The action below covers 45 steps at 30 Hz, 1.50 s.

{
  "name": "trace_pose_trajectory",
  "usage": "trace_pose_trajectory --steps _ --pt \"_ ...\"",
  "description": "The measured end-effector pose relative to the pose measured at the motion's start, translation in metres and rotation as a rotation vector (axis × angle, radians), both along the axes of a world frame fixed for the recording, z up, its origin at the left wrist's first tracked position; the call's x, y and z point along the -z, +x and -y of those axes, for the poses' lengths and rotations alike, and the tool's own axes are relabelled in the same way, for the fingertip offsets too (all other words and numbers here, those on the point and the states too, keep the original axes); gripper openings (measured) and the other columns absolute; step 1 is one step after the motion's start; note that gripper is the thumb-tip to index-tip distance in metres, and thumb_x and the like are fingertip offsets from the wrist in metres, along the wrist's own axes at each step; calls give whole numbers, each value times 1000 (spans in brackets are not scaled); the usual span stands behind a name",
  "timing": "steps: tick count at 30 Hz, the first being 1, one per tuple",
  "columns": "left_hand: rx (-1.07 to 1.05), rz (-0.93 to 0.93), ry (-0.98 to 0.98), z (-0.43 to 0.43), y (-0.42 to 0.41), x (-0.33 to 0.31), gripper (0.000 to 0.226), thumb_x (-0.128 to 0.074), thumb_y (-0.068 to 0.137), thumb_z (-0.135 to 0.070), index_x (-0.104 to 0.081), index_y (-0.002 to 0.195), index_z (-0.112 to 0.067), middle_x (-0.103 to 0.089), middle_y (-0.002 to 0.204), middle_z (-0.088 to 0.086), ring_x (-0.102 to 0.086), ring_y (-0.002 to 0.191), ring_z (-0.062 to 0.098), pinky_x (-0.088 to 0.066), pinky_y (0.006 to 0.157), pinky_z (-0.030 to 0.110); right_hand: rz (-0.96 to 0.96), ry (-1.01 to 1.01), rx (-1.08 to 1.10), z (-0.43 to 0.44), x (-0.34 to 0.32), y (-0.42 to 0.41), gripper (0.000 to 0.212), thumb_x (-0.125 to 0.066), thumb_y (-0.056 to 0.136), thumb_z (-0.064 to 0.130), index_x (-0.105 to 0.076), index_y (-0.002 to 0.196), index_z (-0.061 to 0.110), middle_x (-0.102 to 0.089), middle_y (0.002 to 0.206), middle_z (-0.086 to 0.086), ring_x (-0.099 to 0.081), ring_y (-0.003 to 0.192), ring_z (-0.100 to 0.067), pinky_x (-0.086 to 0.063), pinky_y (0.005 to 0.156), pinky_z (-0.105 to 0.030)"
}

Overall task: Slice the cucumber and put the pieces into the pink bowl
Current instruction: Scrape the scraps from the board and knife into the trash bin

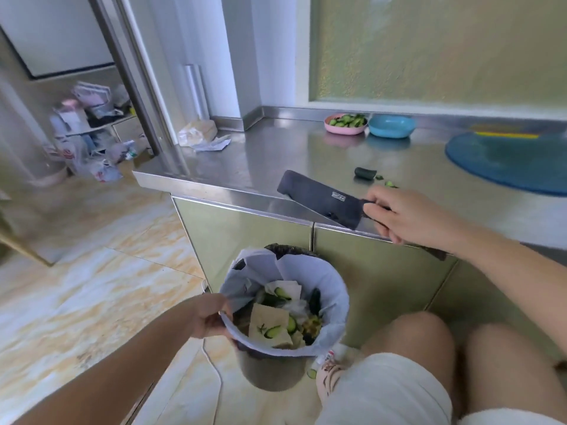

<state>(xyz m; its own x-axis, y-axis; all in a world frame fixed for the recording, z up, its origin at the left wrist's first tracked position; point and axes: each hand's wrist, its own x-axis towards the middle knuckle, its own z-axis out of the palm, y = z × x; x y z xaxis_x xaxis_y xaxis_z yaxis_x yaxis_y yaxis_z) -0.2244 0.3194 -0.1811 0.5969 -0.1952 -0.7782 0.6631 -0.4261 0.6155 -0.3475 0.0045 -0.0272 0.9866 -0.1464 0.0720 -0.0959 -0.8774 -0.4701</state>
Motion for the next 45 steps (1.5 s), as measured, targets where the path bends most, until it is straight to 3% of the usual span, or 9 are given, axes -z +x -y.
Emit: trace_pose_trajectory --steps 3,6,10,15,24,32,36,39,45 --pt "95 15 -44 18 -2 -34 36 -31 84 16 -49 114 3 -50 68 7 -51 46 22 -53 44 27 65 -34 119 39 -27 -10 17 -41 99 24 -48 86 17 -63 66 -3 -53 42 -12 -46 50 -29" --pt "105 3 -55 36 -4 -47 34 -28 86 16 -52 108 6 -55 56 6 -52 36 22 -51 40 26 95 -151 247 80 -41 -17 20 -39 99 24 -43 81 18 -61 70 -8 -59 59 -24 -49 59 -37" --pt "174 14 -20 56 1 -40 50 -31 81 14 -54 124 1 -63 106 13 -62 52 26 -54 50 29 67 -343 385 120 -39 -11 24 -38 98 22 -35 76 14 -49 69 -11 -46 61 -27 -32 54 -37" --pt "185 7 0 78 -3 -38 44 -33 80 12 -52 120 4 -54 94 13 -57 59 26 -55 49 31 34 -356 425 129 -22 8 21 -36 100 24 -40 88 8 -46 67 -9 -46 61 -27 -30 51 -35" --pt "186 7 22 85 -6 -48 44 -35 85 13 -40 129 7 -54 74 12 -61 44 28 -58 51 36 -14 17 529 152 0 25 22 -35 99 19 -45 81 10 -61 70 -15 -59 51 -28 -51 54 -35" --pt "161 -14 30 84 -4 -54 39 -34 86 13 -39 124 7 -54 61 11 -58 39 27 -57 49 37 -92 453 561 163 13 28 23 -31 102 15 -47 92 3 -50 62 -15 -41 45 -22 -36 31 -18" --pt "151 -18 36 84 -1 -52 37 -36 86 13 -40 122 6 -52 62 10 -58 39 26 -56 51 36 -154 303 592 163 17 38 42 -29 103 31 -56 97 0 -56 56 -14 -46 36 -20 -37 33 -18" --pt "151 -28 23 84 -2 -52 35 -36 86 13 -41 121 6 -51 67 10 -58 40 26 -56 51 37 -216 128 597 154 21 50 59 -23 101 39 -60 82 -3 -58 54 -13 -48 38 -23 -39 41 -22" --pt "147 -24 27 83 -3 -54 34 -35 86 14 -38 119 5 -51 68 11 -59 42 27 -56 50 36 -207 7 440 140 24 62 58 -22 102 40 -60 82 0 -58 55 -10 -50 38 -21 -39 42 -22"
